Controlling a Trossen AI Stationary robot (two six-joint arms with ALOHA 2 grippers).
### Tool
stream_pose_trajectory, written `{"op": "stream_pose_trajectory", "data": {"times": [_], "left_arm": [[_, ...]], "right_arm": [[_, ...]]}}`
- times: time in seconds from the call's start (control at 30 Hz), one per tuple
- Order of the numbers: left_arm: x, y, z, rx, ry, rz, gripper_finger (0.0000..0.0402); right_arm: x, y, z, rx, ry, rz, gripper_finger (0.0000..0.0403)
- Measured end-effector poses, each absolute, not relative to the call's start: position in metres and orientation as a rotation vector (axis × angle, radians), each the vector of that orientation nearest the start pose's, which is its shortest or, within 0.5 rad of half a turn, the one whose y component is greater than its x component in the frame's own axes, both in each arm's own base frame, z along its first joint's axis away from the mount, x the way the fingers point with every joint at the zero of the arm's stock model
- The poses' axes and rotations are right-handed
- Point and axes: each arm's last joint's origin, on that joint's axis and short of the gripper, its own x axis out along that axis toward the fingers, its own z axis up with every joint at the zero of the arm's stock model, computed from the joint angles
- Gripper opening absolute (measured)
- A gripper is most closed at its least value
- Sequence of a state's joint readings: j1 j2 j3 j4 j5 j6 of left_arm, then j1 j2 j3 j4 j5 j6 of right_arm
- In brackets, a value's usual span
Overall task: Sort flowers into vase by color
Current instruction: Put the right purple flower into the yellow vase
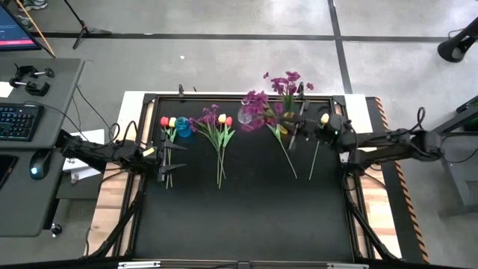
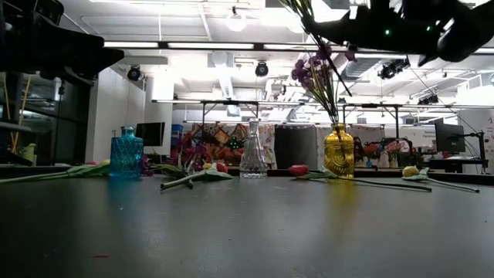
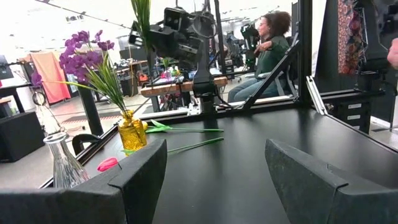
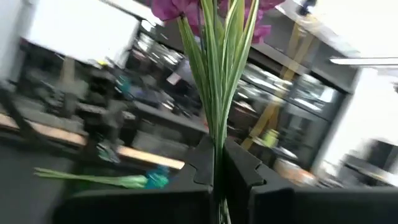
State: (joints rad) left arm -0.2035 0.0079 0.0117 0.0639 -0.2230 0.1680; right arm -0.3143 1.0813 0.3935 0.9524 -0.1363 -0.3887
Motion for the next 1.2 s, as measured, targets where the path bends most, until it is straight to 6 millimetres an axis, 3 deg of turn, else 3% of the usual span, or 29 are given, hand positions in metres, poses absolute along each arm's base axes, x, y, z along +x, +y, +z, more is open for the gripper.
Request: {"op": "stream_pose_trajectory", "data": {"times": [0.37,0.73,1.2], "left_arm": [[0.096,-0.013,0.173,0.154,-0.065,0.025,0.0262],[0.096,-0.013,0.173,0.154,-0.064,0.025,0.0262],[0.096,-0.013,0.173,0.154,-0.065,0.025,0.0262]], "right_arm": [[0.196,-0.11,0.241,-0.424,-0.224,-0.054,0.0],[0.196,-0.146,0.218,-0.375,-0.25,-0.142,0.0],[0.194,-0.154,0.213,-0.343,-0.243,-0.167,0.0]]}}
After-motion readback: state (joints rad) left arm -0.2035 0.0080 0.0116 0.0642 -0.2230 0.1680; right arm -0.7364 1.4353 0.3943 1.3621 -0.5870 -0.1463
